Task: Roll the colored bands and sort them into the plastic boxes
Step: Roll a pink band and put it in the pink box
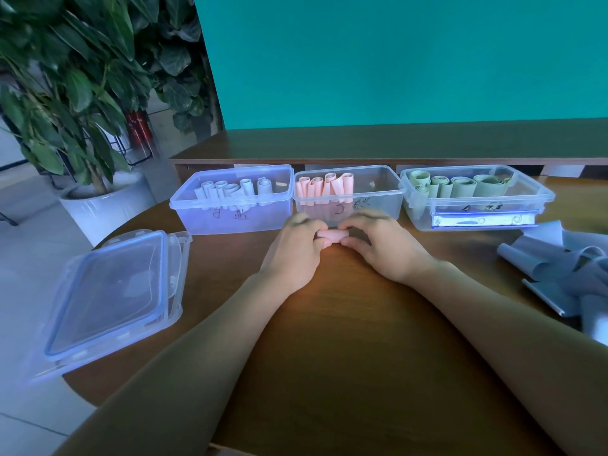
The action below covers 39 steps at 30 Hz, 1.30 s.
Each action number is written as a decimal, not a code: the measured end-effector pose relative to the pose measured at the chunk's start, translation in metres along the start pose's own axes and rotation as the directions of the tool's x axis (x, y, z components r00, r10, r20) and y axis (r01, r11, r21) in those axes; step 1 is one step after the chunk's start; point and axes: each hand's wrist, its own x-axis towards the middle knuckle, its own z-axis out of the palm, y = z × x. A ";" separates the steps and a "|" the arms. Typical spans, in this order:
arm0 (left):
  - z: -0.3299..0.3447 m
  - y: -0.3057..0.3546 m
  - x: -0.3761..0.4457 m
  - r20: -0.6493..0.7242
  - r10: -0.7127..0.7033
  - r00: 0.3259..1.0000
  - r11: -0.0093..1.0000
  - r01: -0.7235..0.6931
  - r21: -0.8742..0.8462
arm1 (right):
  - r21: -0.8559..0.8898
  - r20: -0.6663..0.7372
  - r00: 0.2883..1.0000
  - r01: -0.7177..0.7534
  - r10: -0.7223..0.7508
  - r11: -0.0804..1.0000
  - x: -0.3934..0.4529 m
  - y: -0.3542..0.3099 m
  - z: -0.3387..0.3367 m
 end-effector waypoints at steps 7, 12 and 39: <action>-0.003 0.002 -0.008 0.016 0.076 0.997 0.997 -0.076 -0.017 | 0.054 0.016 1.000 0.017 -0.017 0.998 -0.008 0.001 0.001; -0.005 0.003 -0.013 0.025 0.152 0.988 0.985 -0.149 -0.082 | 0.031 0.037 0.999 0.006 -0.007 1.000 -0.011 0.001 0.000; -0.003 0.004 -0.012 -0.039 0.143 0.989 0.981 -0.147 -0.127 | 0.431 -0.092 0.991 -0.045 0.093 0.901 -0.016 -0.012 -0.013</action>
